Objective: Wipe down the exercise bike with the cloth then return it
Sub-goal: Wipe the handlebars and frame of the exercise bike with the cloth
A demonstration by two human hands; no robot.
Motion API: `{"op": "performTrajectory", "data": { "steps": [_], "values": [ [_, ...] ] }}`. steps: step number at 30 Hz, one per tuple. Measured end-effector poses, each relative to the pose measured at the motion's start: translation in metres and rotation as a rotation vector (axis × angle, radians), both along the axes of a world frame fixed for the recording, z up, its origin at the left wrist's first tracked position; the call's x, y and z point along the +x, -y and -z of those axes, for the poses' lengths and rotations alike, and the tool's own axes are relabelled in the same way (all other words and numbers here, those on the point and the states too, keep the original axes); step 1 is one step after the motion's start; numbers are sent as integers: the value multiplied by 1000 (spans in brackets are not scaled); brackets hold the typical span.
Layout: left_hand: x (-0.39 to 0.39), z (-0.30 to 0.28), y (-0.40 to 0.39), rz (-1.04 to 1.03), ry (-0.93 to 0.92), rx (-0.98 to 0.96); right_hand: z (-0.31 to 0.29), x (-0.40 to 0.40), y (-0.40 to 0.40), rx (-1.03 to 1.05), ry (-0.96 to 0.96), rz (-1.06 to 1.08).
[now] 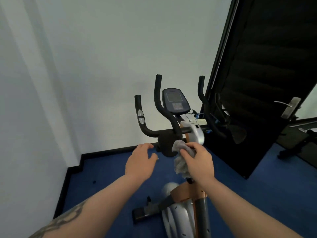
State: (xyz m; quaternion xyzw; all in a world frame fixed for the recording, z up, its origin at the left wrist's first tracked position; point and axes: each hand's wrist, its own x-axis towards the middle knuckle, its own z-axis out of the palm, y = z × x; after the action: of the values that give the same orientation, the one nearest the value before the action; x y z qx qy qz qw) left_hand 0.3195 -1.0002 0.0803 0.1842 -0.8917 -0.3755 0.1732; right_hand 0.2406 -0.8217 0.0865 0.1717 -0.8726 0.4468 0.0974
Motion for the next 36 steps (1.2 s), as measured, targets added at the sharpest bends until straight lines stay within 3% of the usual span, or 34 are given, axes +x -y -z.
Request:
{"op": "performTrajectory", "data": {
  "steps": [4,12,15,18,20,22,24,28,32,36],
  "values": [
    [-35,5,10,-12,-80,68,3,-31,31,-24,-72,-26],
    [-67,22,7,-24,-214,395,25,-32,87,30,-127,-127],
    [-77,25,6,58,-183,450,26,-32,65,148,-116,-229],
    [-81,31,8,128,-146,443,17,-32,30,412,-89,-370],
    [-83,33,11,158,-146,453,5,-39,21,516,-263,-315],
    [-85,34,14,183,-159,501,-4,-45,32,492,-442,-215],
    [-86,36,17,200,-161,542,0,-45,54,547,-529,-183],
    [-88,38,21,216,-155,539,23,-41,53,575,-478,-201],
    [-89,40,21,227,-165,523,9,-42,35,688,-519,-242],
    [-90,41,21,220,-202,530,-24,-66,55,529,-608,-147]
  ]
}}
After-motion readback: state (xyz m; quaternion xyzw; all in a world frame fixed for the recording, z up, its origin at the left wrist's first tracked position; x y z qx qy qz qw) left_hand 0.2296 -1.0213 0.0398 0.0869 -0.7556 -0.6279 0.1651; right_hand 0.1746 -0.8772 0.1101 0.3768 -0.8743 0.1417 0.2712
